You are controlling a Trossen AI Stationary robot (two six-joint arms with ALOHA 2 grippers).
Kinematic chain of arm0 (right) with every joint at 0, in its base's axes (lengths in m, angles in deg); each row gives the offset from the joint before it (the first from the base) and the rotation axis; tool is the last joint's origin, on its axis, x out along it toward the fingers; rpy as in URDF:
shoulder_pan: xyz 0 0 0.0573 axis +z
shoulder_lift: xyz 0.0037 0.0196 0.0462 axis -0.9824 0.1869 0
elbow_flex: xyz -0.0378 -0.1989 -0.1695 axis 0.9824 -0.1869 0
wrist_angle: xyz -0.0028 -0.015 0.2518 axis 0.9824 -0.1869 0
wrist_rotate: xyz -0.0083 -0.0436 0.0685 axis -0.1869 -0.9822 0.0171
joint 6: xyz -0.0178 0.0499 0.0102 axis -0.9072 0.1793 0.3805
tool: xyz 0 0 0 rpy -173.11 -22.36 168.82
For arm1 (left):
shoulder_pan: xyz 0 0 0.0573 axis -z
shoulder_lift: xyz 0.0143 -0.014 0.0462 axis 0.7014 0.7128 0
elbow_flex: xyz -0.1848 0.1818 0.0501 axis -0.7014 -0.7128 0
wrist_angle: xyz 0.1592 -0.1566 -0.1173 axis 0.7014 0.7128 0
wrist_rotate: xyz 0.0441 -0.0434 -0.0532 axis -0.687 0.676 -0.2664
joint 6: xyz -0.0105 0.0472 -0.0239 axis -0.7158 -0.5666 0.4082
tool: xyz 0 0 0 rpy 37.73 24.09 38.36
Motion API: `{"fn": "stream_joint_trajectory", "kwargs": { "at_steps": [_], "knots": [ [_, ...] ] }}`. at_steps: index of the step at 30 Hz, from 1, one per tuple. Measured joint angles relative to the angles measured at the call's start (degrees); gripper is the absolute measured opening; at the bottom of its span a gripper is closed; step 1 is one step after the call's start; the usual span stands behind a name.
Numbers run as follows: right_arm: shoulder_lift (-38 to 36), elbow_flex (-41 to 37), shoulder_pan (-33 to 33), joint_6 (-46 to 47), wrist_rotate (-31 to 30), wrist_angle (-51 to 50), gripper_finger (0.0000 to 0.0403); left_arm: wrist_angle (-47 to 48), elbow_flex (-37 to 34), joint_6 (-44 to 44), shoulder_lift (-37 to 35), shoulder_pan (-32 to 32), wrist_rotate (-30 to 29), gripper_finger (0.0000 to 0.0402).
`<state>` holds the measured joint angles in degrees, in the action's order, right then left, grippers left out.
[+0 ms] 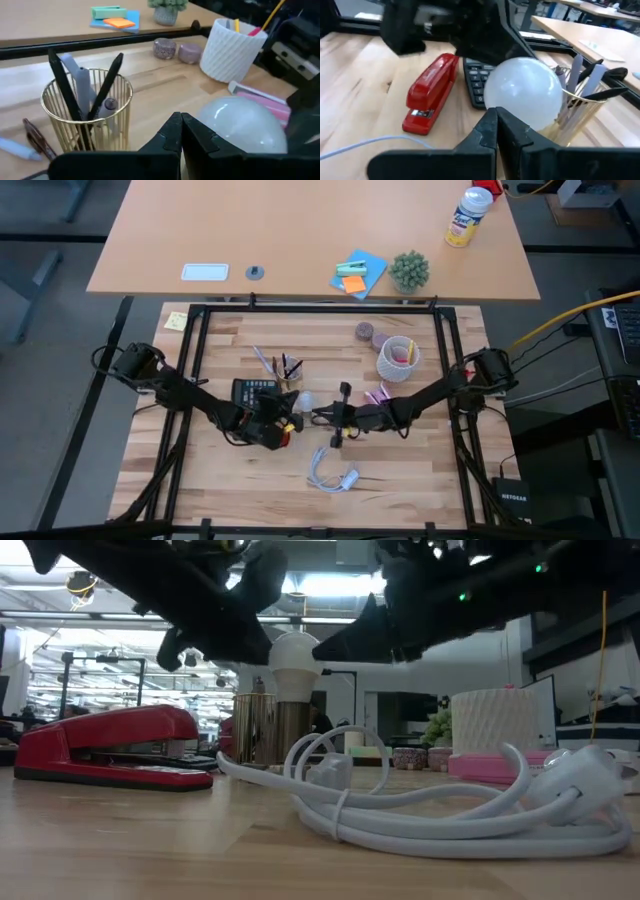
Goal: Screw lightbulb
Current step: Remove the white lightbulb from the gold lamp
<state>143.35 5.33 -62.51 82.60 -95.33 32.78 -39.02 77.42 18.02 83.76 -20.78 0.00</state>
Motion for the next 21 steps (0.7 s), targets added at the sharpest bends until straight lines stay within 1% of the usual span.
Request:
{"fn": "stream_joint_trajectory", "kwargs": {
  "at_steps": [3, 8, 12, 16, 20, 21],
  "knots": [
    [0.6, 0.0, -1.2, 1.4, 0.5, 0.9, 0.0007, -0.2, -0.1, -0.8, -0.1, -0.2, 1.6, 0.0],
    [0.6, 0.0, -2.3, 5.8, 0.7, 0.3, 0.0007, 0.0, -0.1, -0.8, -0.1, 0.8, 0.9, 0.0],
    [0.6, 0.0, -2.2, 6.2, -0.9, -0.1, 0.0007, 0.0, -0.1, 0.0, -0.1, 1.6, 0.8, 0.0],
    [0.6, 0.0, -2.2, 9.2, -1.7, -0.2, 0.0007, 0.0, -0.1, 0.9, -0.1, 2.3, 0.9, 0.0],
    [0.6, -0.1, -2.4, 9.2, -6.7, -0.6, 0.0007, 0.0, -0.1, 2.0, -0.1, 3.4, 1.0, 0.0],
    [0.6, -0.1, -2.5, 9.2, -9.1, -0.9, 0.0007, -0.4, -0.1, 2.5, -0.2, 3.8, 2.2, 0.0]
  ]
}}
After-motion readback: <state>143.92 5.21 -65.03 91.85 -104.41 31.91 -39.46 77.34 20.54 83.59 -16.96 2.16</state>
